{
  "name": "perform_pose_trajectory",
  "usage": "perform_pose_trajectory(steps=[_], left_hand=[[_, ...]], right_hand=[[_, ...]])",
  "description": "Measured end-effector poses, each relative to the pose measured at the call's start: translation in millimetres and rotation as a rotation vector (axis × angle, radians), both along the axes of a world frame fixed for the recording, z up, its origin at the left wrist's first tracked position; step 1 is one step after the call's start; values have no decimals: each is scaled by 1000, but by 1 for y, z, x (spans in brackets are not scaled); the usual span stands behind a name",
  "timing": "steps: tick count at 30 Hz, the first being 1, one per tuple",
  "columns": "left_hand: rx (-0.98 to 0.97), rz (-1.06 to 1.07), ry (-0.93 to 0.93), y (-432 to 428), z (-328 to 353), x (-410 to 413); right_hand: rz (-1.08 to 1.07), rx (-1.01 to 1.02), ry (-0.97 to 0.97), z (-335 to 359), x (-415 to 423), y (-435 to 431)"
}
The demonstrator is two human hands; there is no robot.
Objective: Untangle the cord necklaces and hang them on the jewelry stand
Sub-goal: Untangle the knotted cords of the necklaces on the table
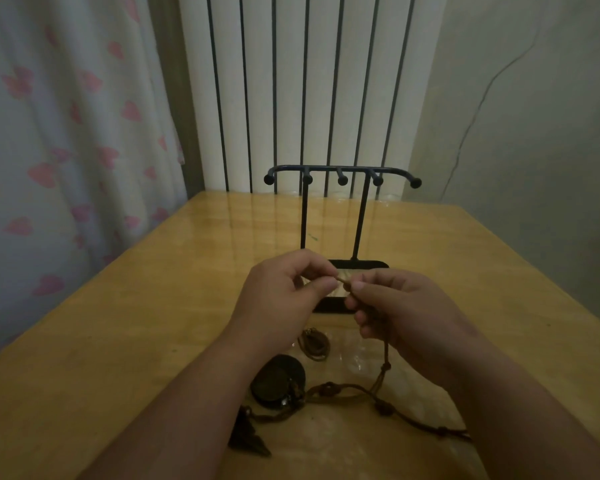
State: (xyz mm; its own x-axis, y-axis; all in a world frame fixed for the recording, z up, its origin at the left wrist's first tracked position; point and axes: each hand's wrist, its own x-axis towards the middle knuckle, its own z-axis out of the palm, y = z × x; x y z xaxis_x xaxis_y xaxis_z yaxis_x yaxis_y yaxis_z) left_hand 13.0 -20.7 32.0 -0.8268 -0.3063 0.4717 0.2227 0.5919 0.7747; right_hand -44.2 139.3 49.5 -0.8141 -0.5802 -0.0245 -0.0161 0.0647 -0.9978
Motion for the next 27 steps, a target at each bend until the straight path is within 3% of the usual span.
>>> perform_pose_trajectory(steps=[13,18,27], left_hand=[[25,-20,3,-2,0,0],[45,-32,16,-2,0,0],[26,-18,61,-3,1,0]], right_hand=[[-58,32,210,-4,-2,0],[-46,-73,95,0,0,-1],[18,-27,82,2,5,-1]])
